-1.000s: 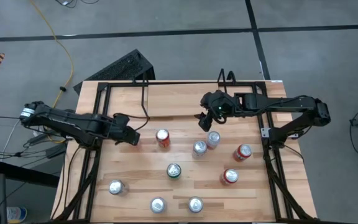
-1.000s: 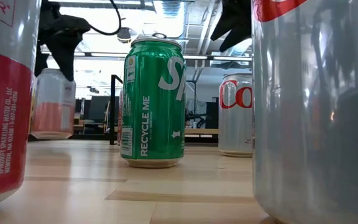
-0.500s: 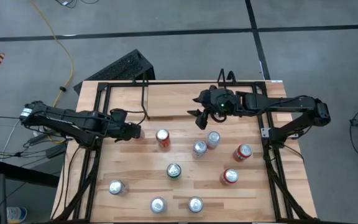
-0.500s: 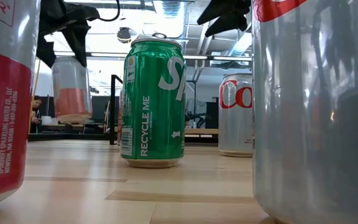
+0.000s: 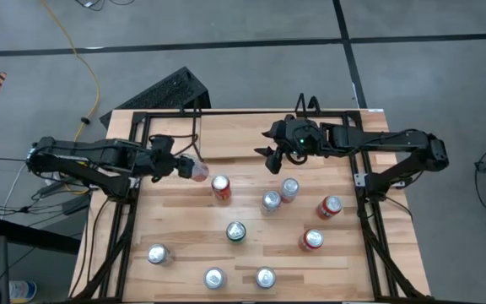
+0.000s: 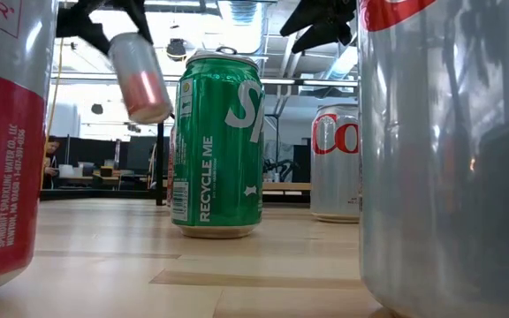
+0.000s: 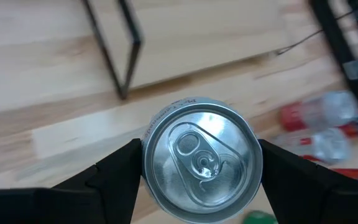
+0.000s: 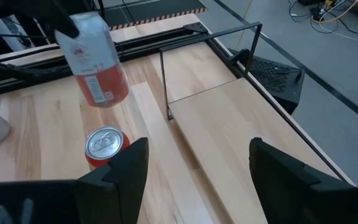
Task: Place canned beverage on shelf
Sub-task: Put the top left white orange soda can on the shelf
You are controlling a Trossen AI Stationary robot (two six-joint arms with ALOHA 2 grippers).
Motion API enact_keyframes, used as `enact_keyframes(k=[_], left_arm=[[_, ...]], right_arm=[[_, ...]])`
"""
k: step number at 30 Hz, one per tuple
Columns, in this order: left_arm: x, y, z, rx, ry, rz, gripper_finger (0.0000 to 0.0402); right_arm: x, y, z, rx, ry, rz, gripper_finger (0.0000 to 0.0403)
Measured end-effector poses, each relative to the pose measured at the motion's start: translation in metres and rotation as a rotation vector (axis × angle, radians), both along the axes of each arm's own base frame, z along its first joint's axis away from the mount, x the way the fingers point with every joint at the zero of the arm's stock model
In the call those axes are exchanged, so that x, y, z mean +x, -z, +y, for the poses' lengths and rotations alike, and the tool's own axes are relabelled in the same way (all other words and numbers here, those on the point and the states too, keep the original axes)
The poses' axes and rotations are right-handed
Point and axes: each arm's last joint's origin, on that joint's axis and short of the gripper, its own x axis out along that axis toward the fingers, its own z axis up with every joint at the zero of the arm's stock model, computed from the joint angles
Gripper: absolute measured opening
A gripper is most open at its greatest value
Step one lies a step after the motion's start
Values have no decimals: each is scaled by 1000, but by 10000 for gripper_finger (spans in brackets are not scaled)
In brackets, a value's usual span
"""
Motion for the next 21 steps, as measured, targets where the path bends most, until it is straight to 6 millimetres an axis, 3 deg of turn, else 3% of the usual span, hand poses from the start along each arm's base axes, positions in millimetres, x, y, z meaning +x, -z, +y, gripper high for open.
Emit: enact_keyframes(k=[7, 21], left_arm=[[4, -19, 0, 40, 11, -99, 268], [10, -34, 8, 124, -35, -209, 268]], right_arm=[[0, 0, 0, 0, 0, 0, 258], [0, 0, -2, 0, 7, 0, 258]])
